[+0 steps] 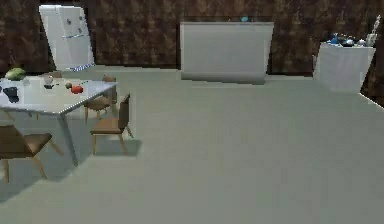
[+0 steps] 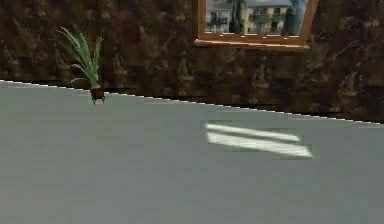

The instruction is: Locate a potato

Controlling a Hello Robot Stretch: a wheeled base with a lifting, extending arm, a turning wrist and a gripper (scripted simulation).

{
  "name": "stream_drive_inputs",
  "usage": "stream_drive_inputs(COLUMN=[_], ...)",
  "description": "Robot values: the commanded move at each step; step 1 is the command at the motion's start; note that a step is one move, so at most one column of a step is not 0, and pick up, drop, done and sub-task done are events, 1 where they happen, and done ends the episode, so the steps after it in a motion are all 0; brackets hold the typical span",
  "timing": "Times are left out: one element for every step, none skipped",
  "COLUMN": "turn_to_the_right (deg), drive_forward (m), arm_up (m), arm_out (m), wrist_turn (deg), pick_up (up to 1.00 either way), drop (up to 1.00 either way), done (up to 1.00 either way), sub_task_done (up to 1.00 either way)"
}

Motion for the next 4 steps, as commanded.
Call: stream_drive_inputs(turn_to_the_right=[0.0, 0.0, 0.0, -45.0], drive_forward=[1.0, 1.0, 0.35, 0.0], arm_up=[0.0, 0.0, 0.0, 0.0], arm_out=[0.0, 0.0, 0.0, 0.0], wrist_turn=[0.0, 0.0, 0.0, 0.0], pick_up=[0.0, 0.0, 0.0, 0.0], drop=[0.0, 0.0, 0.0, 0.0], done=[0.0, 0.0, 0.0, 0.0], sub_task_done=[0.0, 0.0, 0.0, 0.0])
